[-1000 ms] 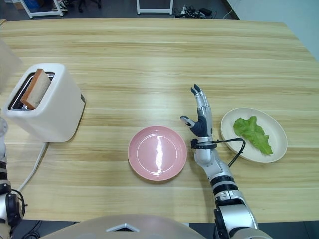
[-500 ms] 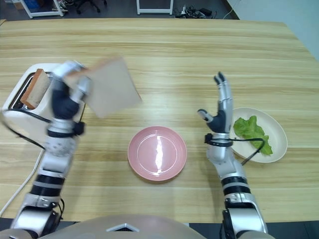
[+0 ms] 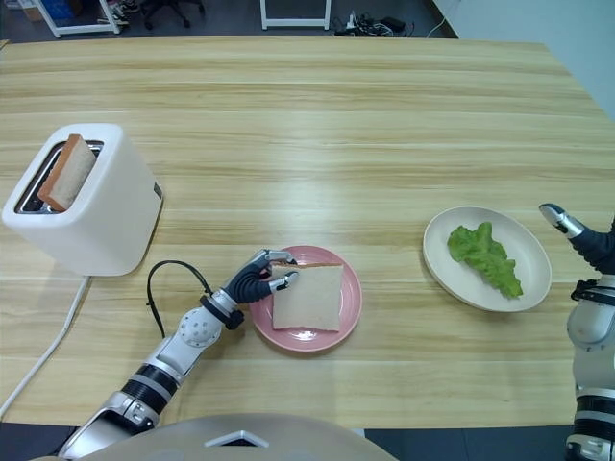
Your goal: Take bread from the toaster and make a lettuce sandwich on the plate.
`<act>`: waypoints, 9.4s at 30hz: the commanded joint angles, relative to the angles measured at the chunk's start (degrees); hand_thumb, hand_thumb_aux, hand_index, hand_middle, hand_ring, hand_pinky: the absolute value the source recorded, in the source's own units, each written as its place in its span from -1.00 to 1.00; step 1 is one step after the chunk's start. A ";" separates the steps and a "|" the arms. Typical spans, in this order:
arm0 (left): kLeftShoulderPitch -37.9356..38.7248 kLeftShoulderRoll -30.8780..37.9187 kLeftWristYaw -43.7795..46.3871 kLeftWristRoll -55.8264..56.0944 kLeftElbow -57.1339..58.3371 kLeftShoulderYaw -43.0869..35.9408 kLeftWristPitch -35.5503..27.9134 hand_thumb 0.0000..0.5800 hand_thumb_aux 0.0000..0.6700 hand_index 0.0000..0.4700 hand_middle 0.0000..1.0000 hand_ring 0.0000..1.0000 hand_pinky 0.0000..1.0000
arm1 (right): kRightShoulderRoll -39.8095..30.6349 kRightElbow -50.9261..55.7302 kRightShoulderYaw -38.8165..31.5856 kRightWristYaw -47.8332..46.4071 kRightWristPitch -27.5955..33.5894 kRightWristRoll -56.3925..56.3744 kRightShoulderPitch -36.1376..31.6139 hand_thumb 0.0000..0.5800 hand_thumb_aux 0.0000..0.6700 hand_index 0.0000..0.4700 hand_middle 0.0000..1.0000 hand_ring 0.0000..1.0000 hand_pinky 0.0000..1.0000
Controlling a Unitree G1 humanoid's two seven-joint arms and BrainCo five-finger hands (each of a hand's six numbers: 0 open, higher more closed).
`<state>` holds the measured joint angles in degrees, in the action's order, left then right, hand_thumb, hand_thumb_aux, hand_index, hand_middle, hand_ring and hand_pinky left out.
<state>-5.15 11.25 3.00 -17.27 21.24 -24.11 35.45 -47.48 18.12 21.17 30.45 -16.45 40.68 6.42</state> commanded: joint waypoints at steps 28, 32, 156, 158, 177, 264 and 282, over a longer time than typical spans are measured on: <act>8.88 8.52 -18.31 -17.82 -24.41 13.00 1.05 -1.00 -1.00 -1.00 -1.00 -1.00 -1.00 | -0.92 33.48 -34.49 -5.73 5.25 4.60 -19.83 1.00 1.00 1.00 -1.00 -1.00 -1.00; 8.66 8.13 -19.34 -17.57 -23.50 14.88 0.93 -1.00 -1.00 -1.00 -1.00 -1.00 -1.00 | -1.27 29.51 -34.38 -2.07 6.38 4.71 -19.93 1.00 1.00 1.00 -1.00 -1.00 -1.00; -3.94 2.78 28.45 21.56 -5.20 4.59 -12.85 1.00 1.00 1.00 1.00 1.00 1.00 | 10.61 -32.60 -31.02 -44.60 -24.26 -17.42 12.05 -1.00 -1.00 -1.00 -1.00 -1.00 -1.00; -4.35 1.90 27.38 20.00 -3.72 4.70 -12.73 1.00 1.00 1.00 1.00 1.00 1.00 | 10.56 -33.08 -30.42 -44.61 -24.43 -17.70 12.05 -1.00 -1.00 -1.00 -1.00 -1.00 -1.00; -6.33 0.12 12.53 -0.82 9.32 -0.03 -9.16 1.00 1.00 1.00 1.00 1.00 1.00 | 9.99 -26.77 -33.74 -49.91 -21.98 -10.25 11.02 -1.00 -1.00 -1.00 -1.00 -1.00 -1.00; -16.21 -2.58 -28.17 1.72 21.90 15.66 24.64 -1.00 -1.00 -1.00 -1.00 -1.00 -1.00 | 29.44 12.34 -24.99 -4.49 -33.80 -23.27 -18.71 -1.00 -1.00 -1.00 -1.00 -1.00 -1.00; -21.09 -5.75 -27.93 -0.59 32.02 18.65 25.69 -1.00 -1.00 -1.00 -1.00 -1.00 -1.00 | 30.77 25.54 -23.20 2.02 -36.95 -15.97 -25.79 -1.00 -1.00 -1.00 -1.00 -1.00 -1.00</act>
<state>-25.72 6.21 -25.69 -17.97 51.97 -5.73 60.99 -16.39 42.07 -2.30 30.95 -53.02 22.87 -17.70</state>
